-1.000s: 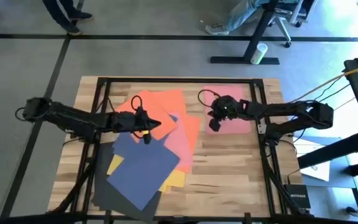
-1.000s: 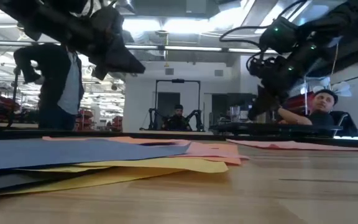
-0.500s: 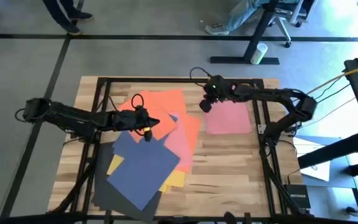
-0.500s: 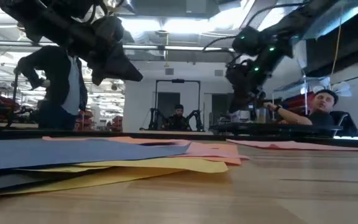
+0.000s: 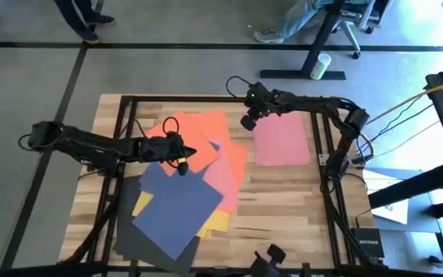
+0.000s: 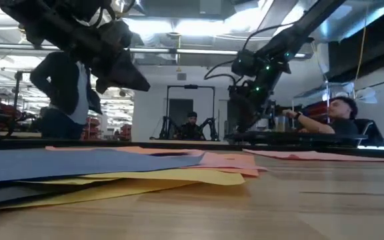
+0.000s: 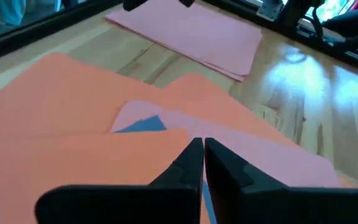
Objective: Organize paper
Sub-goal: Stack the pink paper on top of the pink paper
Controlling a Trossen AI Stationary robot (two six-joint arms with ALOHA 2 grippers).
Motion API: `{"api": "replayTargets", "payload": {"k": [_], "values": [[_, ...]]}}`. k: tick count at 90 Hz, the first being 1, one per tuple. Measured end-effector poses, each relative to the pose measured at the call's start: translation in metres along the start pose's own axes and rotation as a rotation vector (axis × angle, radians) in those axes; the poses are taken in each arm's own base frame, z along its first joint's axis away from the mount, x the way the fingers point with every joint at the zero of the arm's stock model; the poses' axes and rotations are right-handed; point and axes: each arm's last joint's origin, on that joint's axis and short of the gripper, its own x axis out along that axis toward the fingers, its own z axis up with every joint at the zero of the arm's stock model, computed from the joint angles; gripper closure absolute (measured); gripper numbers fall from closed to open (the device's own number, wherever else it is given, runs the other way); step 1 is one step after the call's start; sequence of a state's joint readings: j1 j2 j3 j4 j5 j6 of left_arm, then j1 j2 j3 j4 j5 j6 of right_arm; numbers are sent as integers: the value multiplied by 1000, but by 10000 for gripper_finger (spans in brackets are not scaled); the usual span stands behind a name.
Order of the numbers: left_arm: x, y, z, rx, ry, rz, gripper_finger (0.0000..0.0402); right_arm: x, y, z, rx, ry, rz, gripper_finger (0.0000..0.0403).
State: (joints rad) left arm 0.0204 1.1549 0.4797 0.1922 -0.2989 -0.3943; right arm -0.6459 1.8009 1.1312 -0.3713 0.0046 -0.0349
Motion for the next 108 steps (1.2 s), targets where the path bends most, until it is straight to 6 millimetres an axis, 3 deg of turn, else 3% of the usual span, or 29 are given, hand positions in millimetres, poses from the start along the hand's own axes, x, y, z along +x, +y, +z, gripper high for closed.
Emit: {"api": "replayTargets", "payload": {"k": [53,87,108], "values": [[0,0,0,-1,-3,0,402,30,-10,-5,4,24,6,403],[0,0,0,-1,-4,-1,402,30,-30,-6,53,10,-26,403],[0,0,0,-1,-3,0,402,31,-29,-5,54,8,-5,403]]}}
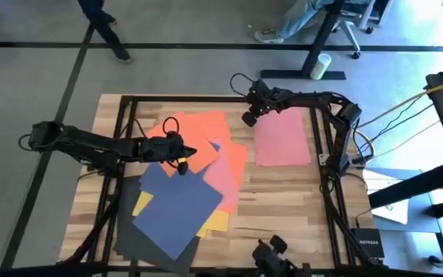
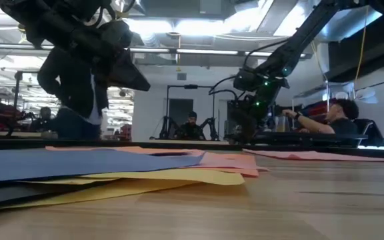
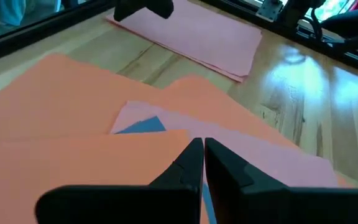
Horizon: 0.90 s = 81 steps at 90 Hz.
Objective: Organize paper
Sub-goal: Stack the pink paper on top of the pink paper
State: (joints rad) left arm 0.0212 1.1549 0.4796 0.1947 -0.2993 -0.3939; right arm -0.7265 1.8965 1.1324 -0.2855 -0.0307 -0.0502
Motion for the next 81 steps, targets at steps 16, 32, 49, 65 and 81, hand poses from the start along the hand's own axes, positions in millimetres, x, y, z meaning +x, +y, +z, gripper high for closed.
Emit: {"api": "replayTargets", "payload": {"k": [16,32,49,65,81], "values": [[0,0,0,0,0,0,402,0,0,0,18,-1,13,403],[0,0,0,0,-1,0,402,8,0,-3,20,21,10,403],[0,0,0,0,0,1,402,18,2,-7,15,45,17,403],[1,3,1,-2,-2,13,402,19,1,-7,26,48,-36,403],[1,4,2,-8,-4,20,402,19,-1,-7,45,47,-46,403]]}}
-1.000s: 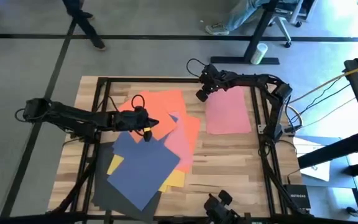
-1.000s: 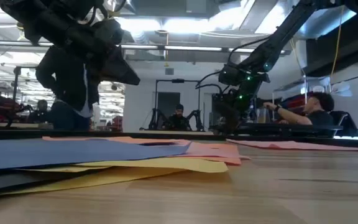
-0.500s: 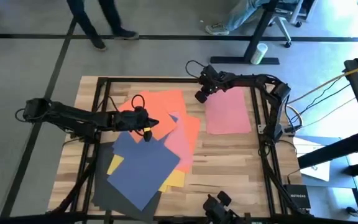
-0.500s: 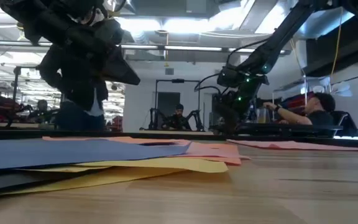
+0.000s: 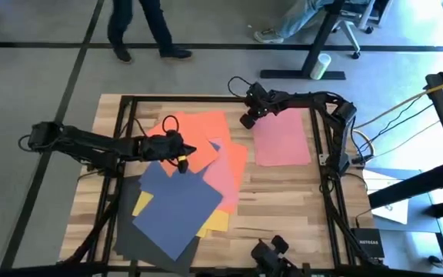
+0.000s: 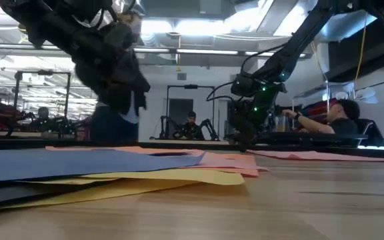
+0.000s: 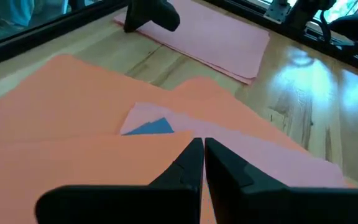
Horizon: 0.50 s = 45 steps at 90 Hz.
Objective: Organize paper
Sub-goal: Stack the pink paper on top of the pink paper
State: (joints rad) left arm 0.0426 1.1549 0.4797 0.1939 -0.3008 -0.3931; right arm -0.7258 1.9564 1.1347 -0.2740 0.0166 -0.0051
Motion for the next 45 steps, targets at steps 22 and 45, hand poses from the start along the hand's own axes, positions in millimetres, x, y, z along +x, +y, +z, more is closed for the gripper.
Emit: {"api": "replayTargets", "payload": {"k": [22,45], "values": [[0,0,0,0,2,-1,402,1,-1,1,10,-13,-36,403],[0,0,0,0,2,0,402,1,-7,1,38,-21,-79,403]]}}
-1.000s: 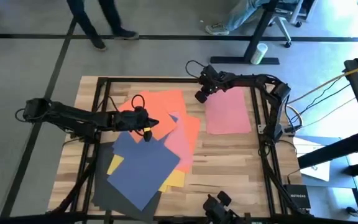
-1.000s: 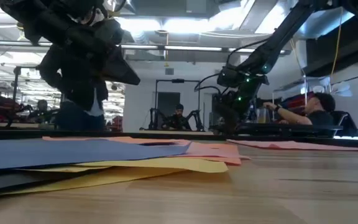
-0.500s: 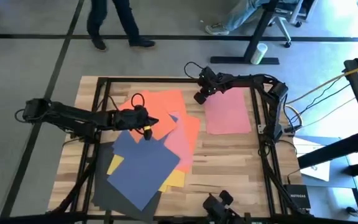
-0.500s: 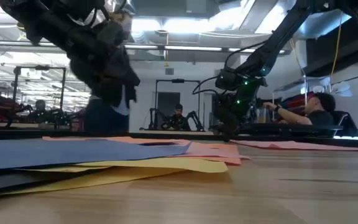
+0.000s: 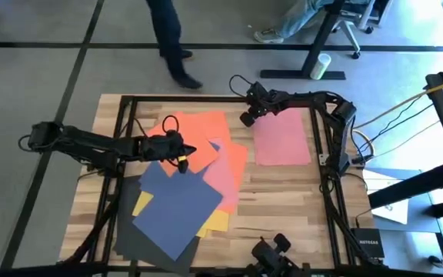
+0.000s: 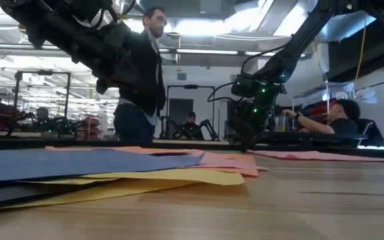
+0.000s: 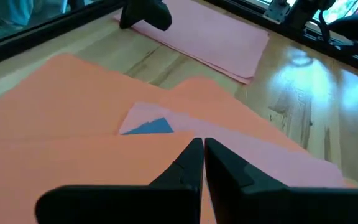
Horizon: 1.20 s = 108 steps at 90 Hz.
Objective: Organize paper
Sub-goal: Stack the pink paper on top of the pink paper
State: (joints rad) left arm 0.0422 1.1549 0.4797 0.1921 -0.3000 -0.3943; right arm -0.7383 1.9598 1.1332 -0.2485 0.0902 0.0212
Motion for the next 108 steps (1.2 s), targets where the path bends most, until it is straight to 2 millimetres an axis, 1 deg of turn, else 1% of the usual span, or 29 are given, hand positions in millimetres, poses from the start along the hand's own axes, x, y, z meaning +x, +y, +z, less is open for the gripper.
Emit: {"api": "replayTargets", "payload": {"k": [27,36,41,51,57,65,73,90,108], "values": [[0,0,0,-5,2,0,402,1,-2,1,6,-18,3,403],[0,0,0,-5,2,0,402,-4,-1,3,-5,-31,20,403],[0,0,0,-5,2,1,402,-10,-1,6,-23,-49,33,403],[0,0,0,-5,3,1,402,-29,-1,12,-56,-97,80,403],[0,0,0,-5,3,-1,402,-40,-1,12,-81,-86,98,403],[0,0,0,-9,3,-1,402,-57,5,10,-144,-70,107,403],[0,0,0,-9,3,-1,402,-73,18,3,-258,-12,144,403],[0,0,0,-9,3,-1,402,-93,57,-23,-468,173,233,403],[0,0,0,-9,3,-2,402,-103,97,-54,-612,316,334,403]]}}
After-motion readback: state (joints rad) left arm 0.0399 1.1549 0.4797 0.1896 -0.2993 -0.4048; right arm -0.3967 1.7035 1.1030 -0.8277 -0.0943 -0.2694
